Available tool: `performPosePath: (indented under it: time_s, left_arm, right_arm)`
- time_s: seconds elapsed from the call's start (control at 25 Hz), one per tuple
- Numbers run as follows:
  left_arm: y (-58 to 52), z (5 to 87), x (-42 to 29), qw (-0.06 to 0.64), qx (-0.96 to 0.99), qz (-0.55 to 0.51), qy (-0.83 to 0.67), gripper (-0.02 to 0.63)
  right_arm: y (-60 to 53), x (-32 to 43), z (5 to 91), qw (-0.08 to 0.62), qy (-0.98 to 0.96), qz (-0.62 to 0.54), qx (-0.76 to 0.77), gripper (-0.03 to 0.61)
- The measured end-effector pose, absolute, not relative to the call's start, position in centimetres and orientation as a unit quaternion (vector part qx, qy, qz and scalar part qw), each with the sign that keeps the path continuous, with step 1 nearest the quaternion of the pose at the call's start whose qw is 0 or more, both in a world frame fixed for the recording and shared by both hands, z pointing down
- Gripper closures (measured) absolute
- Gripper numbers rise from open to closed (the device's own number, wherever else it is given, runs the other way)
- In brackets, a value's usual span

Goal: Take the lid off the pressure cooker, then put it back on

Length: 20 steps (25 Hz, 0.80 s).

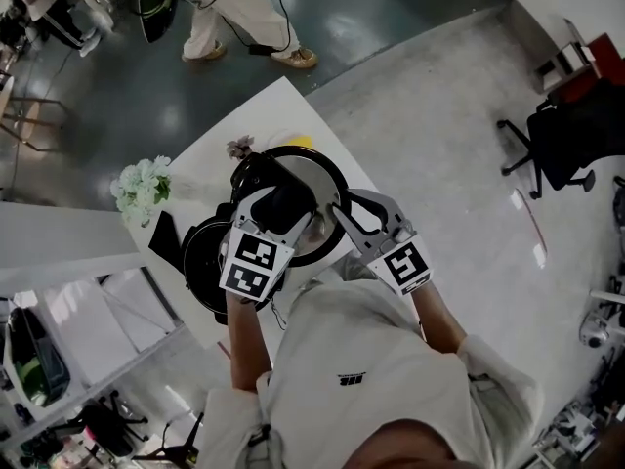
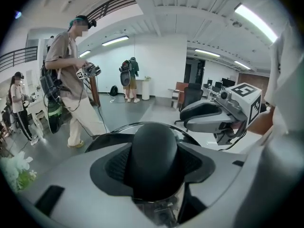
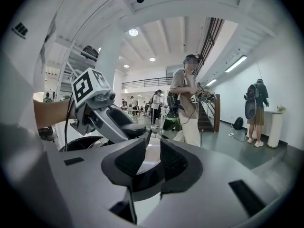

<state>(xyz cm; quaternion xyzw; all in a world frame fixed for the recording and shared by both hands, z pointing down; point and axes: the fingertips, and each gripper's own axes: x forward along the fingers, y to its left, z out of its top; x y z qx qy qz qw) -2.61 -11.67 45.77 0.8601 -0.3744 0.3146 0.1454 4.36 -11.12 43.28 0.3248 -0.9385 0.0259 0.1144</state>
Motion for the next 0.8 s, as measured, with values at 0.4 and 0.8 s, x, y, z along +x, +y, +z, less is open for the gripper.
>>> performPosePath:
  time_s: [0.4,0.8]
  left_arm:
    - [-13.9,47.8,1.4,0.153,0.865,0.317,-0.358,0.327]
    - [-15.3,51.5,4.1,0.173,0.863,0.326,-0.345,0.327]
  right_arm:
    - [-13.2,7.4,44.9,0.127,-0.933,0.034,0.335,0.477]
    - [-15.0,9.8,47.5,0.160,-0.922,0.075,0.346,0.478]
